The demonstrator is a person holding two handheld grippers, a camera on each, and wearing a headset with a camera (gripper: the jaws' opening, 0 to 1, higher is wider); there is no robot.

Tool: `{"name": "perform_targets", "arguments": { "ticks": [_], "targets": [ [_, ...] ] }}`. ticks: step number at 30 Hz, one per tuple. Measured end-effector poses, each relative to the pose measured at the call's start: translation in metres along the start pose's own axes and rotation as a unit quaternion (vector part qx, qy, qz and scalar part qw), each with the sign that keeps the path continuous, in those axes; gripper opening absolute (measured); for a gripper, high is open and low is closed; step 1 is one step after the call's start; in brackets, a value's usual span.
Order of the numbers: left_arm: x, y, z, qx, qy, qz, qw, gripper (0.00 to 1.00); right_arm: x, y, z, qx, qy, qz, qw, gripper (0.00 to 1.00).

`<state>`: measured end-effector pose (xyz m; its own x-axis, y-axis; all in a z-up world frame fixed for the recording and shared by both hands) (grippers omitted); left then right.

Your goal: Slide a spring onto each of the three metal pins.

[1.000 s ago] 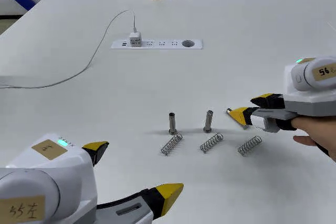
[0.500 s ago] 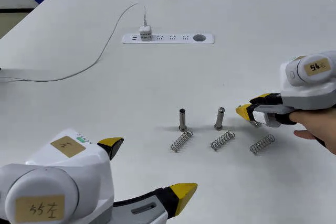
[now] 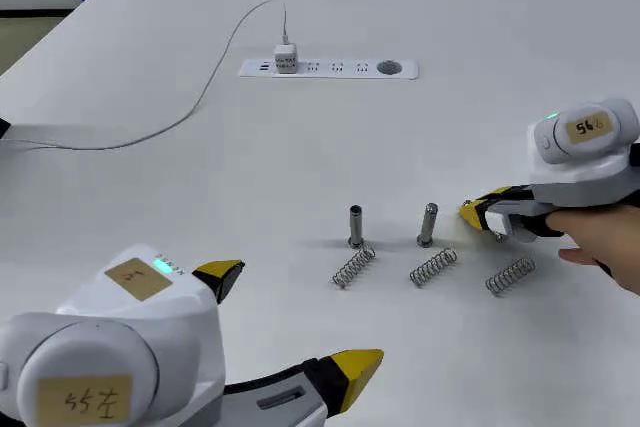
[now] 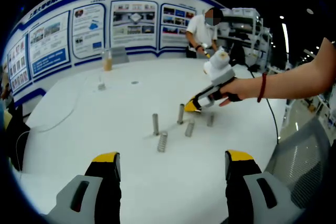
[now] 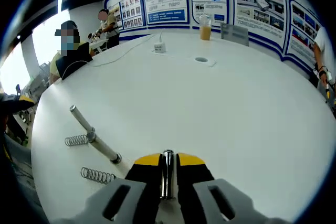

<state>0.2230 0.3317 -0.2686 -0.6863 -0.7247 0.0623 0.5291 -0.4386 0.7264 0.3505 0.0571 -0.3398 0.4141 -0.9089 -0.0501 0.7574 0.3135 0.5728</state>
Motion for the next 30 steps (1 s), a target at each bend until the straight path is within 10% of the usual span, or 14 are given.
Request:
{"name": "perform_targets", "arguments": {
  "ticks": [30],
  "targets": [
    [-0.001, 0.000, 0.002, 0.004, 0.003, -0.005, 1.0000, 0.83, 0.004, -0.002, 0.028, 0.040, -0.025, -0.088, 0.9950, 0.09]
  ]
}}
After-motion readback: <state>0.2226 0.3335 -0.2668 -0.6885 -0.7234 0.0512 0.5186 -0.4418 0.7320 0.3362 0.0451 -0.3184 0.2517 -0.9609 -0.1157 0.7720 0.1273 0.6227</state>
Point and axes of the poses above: the centre of the closed fingertips' face, and the gripper's own axes: z roughly backward along the fingers, x roughly to its right, y roughly out of its top, the point moved 9 cm from there along z, roughly backward along the fingers, and after that the axes turned 13 degrees about -x, right-handed, at the moved point
